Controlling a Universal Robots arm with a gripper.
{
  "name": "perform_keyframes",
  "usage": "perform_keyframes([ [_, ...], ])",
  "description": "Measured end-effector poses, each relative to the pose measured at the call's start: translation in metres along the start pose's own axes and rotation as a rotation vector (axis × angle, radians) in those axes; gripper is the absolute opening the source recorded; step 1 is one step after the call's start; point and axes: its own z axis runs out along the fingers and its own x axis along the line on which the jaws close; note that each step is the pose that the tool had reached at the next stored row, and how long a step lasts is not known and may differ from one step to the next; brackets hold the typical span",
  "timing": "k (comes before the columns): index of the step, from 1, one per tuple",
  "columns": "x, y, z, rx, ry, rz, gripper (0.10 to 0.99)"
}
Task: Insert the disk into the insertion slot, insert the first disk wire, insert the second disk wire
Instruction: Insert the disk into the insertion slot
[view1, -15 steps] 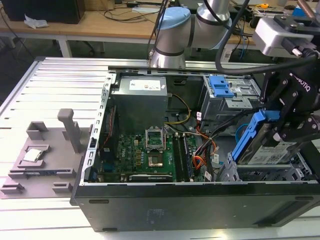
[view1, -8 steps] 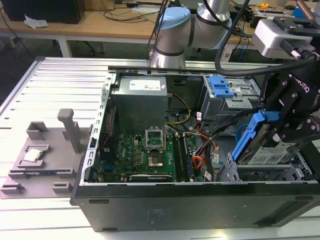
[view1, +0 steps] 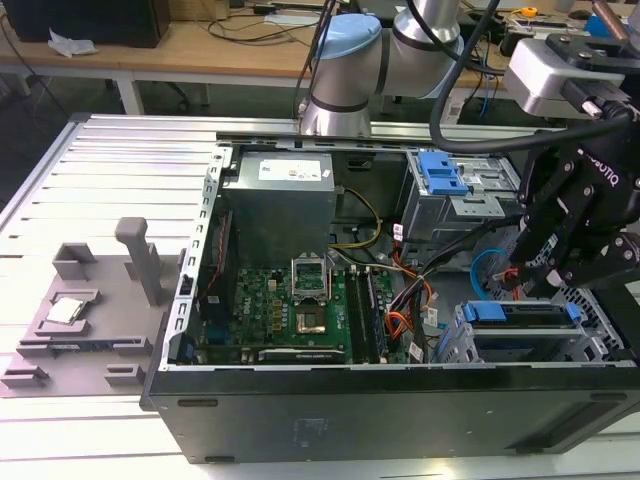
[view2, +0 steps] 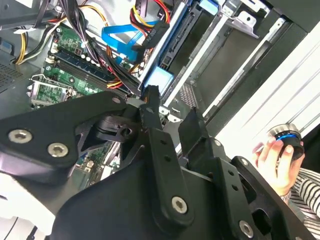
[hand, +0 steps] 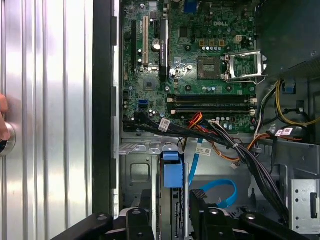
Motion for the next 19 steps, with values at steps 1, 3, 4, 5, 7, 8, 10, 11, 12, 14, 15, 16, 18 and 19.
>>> perform_keyframes([
  [1, 0.0000, 0.0000, 0.0000, 0.000, 0.0000, 0.000, 0.357],
  [3, 0.0000, 0.0000, 0.0002, 0.000, -0.0001, 0.000, 0.235],
  [4, 0.0000, 0.0000, 0.0002, 0.000, -0.0001, 0.000, 0.173],
  [5, 0.0000, 0.0000, 0.0003, 0.000, -0.0001, 0.000, 0.114],
  [7, 0.0000, 0.0000, 0.0004, 0.000, -0.0001, 0.000, 0.106],
  [8, 0.0000, 0.0000, 0.0004, 0.000, 0.0000, 0.000, 0.106],
  [10, 0.0000, 0.0000, 0.0004, 0.000, 0.0000, 0.000, 0.106],
  [11, 0.0000, 0.0000, 0.0005, 0.000, 0.0000, 0.000, 0.106],
  [12, 0.0000, 0.0000, 0.0006, 0.000, -0.0001, 0.000, 0.106],
  [14, 0.0000, 0.0000, 0.0006, 0.000, -0.0001, 0.000, 0.106],
  [15, 0.0000, -0.0005, 0.0007, 0.000, -0.0002, 0.000, 0.106],
  [16, -0.0003, -0.0029, 0.0006, 0.000, -0.0003, 0.000, 0.106],
  [18, -0.0006, -0.0064, 0.0004, 0.000, -0.0002, 0.000, 0.106],
  [19, -0.0009, -0.0091, 0.0003, 0.000, -0.0001, 0.000, 0.106],
])
